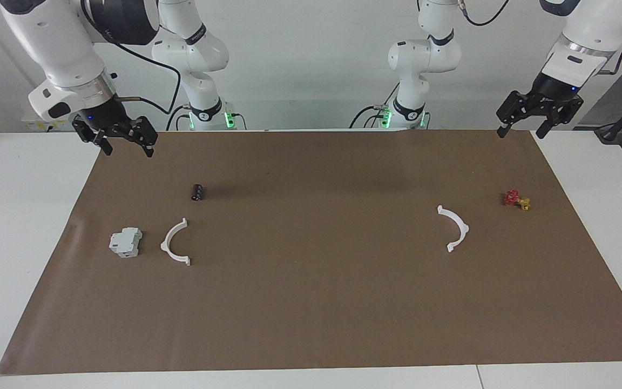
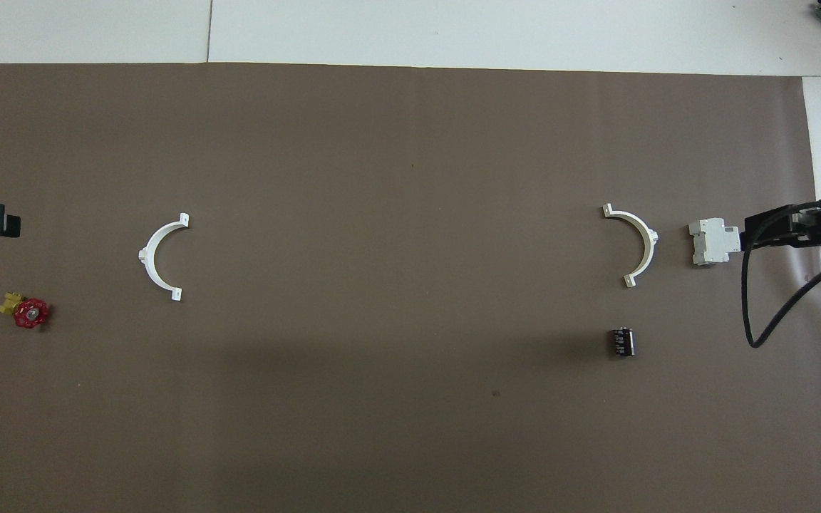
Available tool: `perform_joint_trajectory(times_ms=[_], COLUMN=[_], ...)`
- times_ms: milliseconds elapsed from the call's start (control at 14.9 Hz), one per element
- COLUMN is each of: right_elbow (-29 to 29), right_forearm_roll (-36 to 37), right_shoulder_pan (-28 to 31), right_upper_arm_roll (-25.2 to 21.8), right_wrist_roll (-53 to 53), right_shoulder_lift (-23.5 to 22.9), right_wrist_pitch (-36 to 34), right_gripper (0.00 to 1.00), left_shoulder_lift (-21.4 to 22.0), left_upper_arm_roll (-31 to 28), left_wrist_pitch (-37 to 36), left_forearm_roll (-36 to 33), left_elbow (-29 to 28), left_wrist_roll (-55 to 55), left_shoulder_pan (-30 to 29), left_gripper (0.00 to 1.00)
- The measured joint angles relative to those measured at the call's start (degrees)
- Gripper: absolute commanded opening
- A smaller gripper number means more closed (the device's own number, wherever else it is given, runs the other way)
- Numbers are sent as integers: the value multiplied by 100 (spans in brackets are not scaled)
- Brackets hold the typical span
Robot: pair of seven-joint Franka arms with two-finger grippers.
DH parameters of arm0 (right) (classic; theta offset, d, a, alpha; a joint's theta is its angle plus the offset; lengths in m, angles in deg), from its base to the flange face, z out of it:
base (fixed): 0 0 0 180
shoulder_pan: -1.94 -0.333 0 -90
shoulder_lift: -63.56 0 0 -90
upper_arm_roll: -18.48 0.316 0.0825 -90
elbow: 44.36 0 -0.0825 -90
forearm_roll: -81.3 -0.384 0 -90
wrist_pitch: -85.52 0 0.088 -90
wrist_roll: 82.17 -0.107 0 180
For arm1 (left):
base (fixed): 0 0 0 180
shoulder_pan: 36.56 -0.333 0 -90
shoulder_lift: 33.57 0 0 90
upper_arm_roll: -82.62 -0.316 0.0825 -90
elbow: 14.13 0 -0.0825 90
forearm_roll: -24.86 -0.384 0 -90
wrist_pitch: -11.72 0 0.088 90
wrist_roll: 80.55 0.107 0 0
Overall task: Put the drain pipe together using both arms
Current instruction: 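Move the right gripper toward the white half-ring farther from the left gripper, then lower the right gripper and grasp the white half-ring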
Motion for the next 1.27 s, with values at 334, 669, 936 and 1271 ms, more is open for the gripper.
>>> perform_joint_trajectory(times_ms=[334,669,936,1271], right_elbow=[556,1484,1667,1910], right_forearm_roll=[-46,-50,-51,-269], right_shoulder_pan=[100,135,135,148], right_upper_arm_roll=[-15,-15,-10,-9], right_wrist_roll=[303,881,1172,1640], right_shoulder_lift=[-10,-225,-955,-1566], right_wrist_pitch=[725,2232,3219,4131], right_gripper=[100,100,100,100], left_shoulder_lift=[0,0,0,0], left_upper_arm_roll=[0,0,0,0], left_wrist_pitch=[0,0,0,0], left_forearm_roll=[0,0,0,0], left_elbow=[0,0,0,0], left_wrist_roll=[0,0,0,0], left_shoulder_pan=[0,0,0,0], left_gripper=[100,100,100,100])
